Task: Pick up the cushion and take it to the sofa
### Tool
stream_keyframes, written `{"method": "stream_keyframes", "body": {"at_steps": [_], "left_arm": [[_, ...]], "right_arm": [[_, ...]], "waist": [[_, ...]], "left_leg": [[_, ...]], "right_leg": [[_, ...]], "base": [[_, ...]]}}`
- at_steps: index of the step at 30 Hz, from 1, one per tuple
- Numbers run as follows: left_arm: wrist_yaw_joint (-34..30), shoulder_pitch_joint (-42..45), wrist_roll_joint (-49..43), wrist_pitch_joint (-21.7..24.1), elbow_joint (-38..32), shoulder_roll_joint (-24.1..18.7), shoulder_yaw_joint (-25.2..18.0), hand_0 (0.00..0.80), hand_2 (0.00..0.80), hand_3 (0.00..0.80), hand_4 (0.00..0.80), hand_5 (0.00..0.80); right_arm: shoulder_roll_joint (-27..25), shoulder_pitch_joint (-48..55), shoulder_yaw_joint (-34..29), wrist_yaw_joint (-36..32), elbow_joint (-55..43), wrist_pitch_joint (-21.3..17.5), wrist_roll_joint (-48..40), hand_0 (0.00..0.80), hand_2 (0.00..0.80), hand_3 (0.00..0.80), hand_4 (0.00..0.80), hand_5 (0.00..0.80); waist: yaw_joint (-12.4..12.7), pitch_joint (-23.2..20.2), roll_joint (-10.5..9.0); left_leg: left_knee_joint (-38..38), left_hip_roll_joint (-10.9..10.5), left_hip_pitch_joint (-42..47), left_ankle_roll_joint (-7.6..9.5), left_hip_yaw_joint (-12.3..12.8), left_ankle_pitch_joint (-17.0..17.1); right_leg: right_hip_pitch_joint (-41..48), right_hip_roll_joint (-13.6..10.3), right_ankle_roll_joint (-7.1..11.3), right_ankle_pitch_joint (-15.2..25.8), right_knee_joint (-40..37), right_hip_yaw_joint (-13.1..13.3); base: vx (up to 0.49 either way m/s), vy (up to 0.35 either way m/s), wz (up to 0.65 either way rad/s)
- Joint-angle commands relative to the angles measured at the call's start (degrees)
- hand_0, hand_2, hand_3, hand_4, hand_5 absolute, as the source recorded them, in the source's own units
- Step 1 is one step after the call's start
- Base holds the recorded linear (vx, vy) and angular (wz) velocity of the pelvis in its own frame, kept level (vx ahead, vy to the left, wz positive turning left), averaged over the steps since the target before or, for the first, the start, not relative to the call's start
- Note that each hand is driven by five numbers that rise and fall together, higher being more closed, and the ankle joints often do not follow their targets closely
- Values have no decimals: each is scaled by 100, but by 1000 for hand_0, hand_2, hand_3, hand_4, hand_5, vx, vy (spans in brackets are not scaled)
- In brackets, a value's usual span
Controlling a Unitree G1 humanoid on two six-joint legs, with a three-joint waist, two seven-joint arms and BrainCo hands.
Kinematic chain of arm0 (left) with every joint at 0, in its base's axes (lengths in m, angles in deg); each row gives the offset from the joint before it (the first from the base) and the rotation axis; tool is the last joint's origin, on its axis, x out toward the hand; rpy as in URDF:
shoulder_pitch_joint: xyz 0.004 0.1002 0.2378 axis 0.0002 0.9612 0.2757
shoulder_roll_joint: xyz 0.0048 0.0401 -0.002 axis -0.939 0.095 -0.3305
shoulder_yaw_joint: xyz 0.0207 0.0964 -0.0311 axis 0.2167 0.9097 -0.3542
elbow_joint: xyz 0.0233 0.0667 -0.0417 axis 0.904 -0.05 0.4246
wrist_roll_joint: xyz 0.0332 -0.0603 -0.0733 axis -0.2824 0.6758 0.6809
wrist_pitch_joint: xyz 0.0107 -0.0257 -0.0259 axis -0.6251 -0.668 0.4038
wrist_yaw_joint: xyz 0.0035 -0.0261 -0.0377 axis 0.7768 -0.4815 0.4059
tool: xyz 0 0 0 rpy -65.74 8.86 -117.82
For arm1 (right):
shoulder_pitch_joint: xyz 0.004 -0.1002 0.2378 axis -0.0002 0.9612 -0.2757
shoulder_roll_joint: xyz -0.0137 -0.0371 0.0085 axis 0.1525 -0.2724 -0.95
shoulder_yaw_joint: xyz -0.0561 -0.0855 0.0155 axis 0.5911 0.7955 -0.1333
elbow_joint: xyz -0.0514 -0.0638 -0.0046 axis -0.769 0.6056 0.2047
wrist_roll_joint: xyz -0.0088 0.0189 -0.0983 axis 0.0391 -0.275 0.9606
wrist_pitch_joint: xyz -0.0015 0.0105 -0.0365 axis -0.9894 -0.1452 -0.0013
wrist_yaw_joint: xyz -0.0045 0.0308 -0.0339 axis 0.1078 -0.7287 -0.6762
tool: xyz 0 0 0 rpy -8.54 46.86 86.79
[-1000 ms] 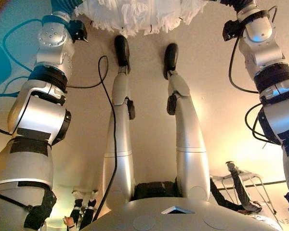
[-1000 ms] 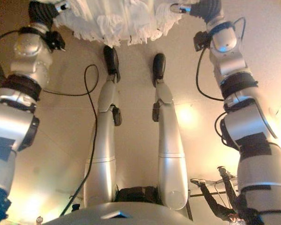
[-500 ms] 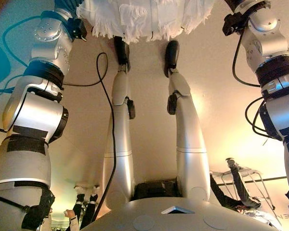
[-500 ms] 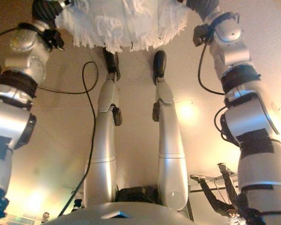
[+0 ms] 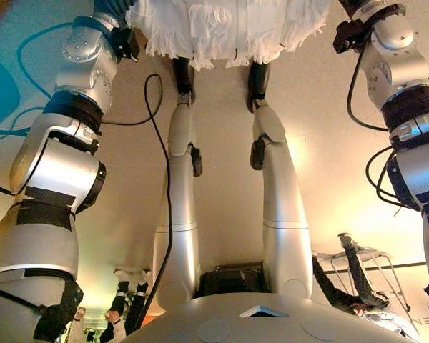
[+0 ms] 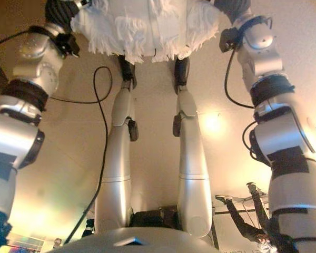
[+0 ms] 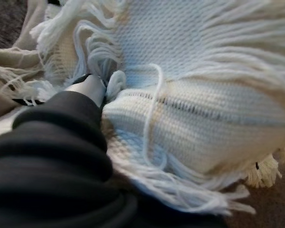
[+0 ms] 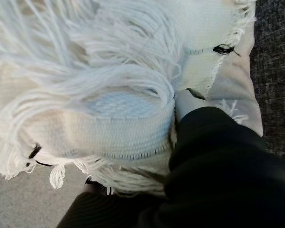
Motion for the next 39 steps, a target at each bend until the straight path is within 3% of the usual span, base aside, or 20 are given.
{"method": "stream_keyframes", "body": {"at_steps": [1, 12, 20, 30, 39], "left_arm": [[-269, 358, 120, 631, -1181, 684, -231, 800, 800, 800, 800, 800], [405, 2990, -957, 867, -3203, 1052, -595, 800, 800, 800, 800, 800], [486, 4287, -998, 572, -4194, 1134, -930, 800, 800, 800, 800, 800], [855, 5864, -1353, 650, -5686, 1212, -1483, 800, 800, 800, 800, 800], [623, 7204, -1335, 638, -6737, 1317, -1784, 800, 800, 800, 800, 800]], "right_arm": [[243, 435, -4, -192, -1115, -516, 182, 800, 800, 800, 800, 800], [495, 3336, -1006, 469, -3574, -587, 985, 800, 800, 800, 800, 800], [870, 4690, -1481, 516, -4393, -370, 1345, 800, 800, 800, 800, 800], [997, 6183, -2001, 259, -5776, -200, 1674, 800, 800, 800, 800, 800], [1103, 7271, -2280, -49, -6781, -199, 1708, 800, 800, 800, 800, 800]], "waist": [[-109, 30, 266], [-109, 30, 90], [-25, 30, -37], [119, -1122, -136], [274, -2164, -219]], "left_leg": [[608, -144, 303, -71, -74, -506], [636, -94, 2005, 106, 127, -573], [81, -184, 3879, 227, 258, -696], [-756, -153, 5516, 299, 231, -788], [-1470, -102, 6896, 356, 108, -869]], "right_leg": [[783, 134, 477, 948, -1263, 286], [2271, 65, 436, 979, -1095, 59], [4118, 9, 354, 820, -1489, -209], [5852, -82, 294, 667, -2325, -265], [7244, -46, 295, 608, -2912, -371]], "base": [[-50, -32, -5], [-42, -49, -4], [-8, -24, -8], [55, -10, -3], [159, -17, 5]]}}
